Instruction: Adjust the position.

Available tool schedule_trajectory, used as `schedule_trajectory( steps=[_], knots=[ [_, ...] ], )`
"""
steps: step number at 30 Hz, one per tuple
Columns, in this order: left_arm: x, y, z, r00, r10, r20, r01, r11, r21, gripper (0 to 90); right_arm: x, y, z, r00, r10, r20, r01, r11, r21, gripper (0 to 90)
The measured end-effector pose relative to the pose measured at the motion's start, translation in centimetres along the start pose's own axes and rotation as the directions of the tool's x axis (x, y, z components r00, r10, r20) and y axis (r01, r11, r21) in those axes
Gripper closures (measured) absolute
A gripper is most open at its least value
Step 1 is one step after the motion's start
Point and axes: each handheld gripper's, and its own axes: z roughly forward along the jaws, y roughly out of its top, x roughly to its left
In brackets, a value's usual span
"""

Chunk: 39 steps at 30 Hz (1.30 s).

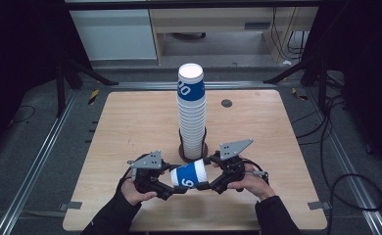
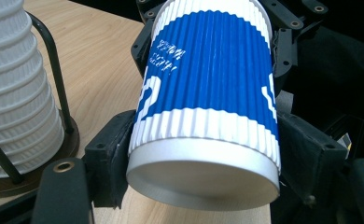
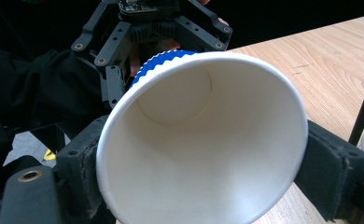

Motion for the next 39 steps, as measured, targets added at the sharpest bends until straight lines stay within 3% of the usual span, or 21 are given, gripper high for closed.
schedule_trajectory(
  steps=[6,11,13,14,18,22,32,39],
  knots=[
    [0.0,0.0,-0.1,0.9996,-0.006,-0.028,0.006,1.0000,0.002,21.3,0.1,0.1,-0.2,0.9999,-0.005,0.014,0.005,1.000,0.001,16.3],
    [0.3,0.0,-0.5,0.9986,-0.017,-0.049,0.018,0.9996,0.020,17.7,-0.1,0.4,-1.0,0.9983,-0.018,0.055,0.017,1.000,0.005,16.2],
    [0.4,0.0,-0.7,0.9975,-0.010,-0.069,0.013,0.9992,0.037,16.9,-0.2,0.5,-1.3,0.9970,-0.025,0.073,0.024,0.999,0.021,16.2],
    [0.5,0.0,-0.7,0.9972,-0.010,-0.074,0.014,0.9986,0.051,15.7,-0.3,0.6,-1.4,0.9943,-0.033,0.101,0.028,0.998,0.054,16.0],
    [0.9,-0.3,-0.6,0.9949,-0.005,-0.100,0.015,0.9954,0.094,15.5,-0.4,0.5,-1.1,0.9911,-0.043,0.126,0.030,0.995,0.098,16.0],
    [0.9,-0.6,0.0,0.9927,0.013,-0.120,0.005,0.9897,0.143,15.2,-0.5,0.2,-0.3,0.9877,-0.060,0.144,0.036,0.986,0.162,15.9],
    [0.6,-1.1,1.4,0.9896,0.066,-0.128,-0.033,0.9691,0.244,15.6,-0.3,0.0,1.4,0.9876,-0.073,0.139,0.037,0.969,0.244,15.9],
    [0.3,-1.3,2.3,0.9887,0.096,-0.115,-0.058,0.9527,0.298,16.6,-0.3,-0.1,2.4,0.9906,-0.069,0.118,0.035,0.962,0.270,15.9]
  ],
)
